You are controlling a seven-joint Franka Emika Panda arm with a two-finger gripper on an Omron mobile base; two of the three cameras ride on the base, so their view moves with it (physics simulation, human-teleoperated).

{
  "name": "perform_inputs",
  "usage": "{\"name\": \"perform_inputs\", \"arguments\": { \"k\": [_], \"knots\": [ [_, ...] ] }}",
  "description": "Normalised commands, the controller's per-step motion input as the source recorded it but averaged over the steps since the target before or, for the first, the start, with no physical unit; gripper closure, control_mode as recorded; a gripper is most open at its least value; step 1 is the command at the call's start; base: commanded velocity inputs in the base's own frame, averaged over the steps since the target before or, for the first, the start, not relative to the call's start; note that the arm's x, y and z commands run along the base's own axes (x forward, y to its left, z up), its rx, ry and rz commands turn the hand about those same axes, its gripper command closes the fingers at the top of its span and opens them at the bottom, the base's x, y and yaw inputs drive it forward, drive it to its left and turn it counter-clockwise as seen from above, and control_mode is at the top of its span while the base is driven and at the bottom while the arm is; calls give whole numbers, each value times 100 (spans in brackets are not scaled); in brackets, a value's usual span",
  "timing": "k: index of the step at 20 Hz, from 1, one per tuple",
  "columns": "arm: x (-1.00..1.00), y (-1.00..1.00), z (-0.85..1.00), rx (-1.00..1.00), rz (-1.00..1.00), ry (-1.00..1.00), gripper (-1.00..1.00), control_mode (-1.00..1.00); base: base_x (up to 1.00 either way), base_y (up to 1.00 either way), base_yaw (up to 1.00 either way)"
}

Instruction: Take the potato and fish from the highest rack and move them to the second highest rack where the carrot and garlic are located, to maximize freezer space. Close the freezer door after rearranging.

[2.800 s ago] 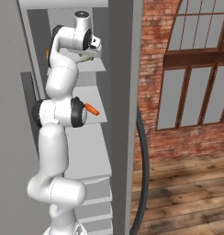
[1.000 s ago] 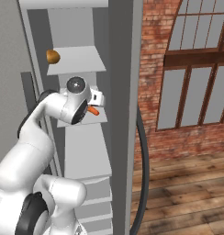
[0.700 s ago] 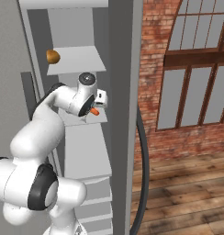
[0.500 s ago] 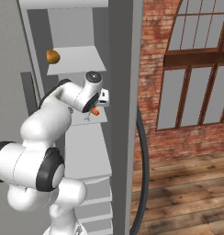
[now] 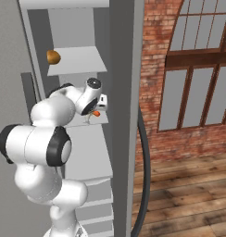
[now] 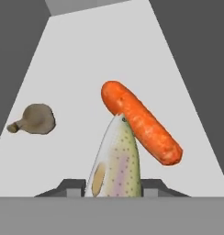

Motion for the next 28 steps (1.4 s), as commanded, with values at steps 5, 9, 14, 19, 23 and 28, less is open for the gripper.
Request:
{"name": "perform_inputs", "arguments": {
  "k": [5,9,14,19,23,28],
  "knots": [
    [58,16,-26,0,0,0,100,-100,0,0,0],
    [55,9,-26,0,0,0,100,-100,0,0,0],
    [45,6,-25,0,0,0,100,-100,0,0,0],
    [39,14,-34,-1,0,0,-100,-100,0,0,0],
    [4,6,-29,-2,0,0,-100,-100,0,0,0],
    [-12,0,-1,0,0,0,-100,-100,0,0,0]
  ]
}}
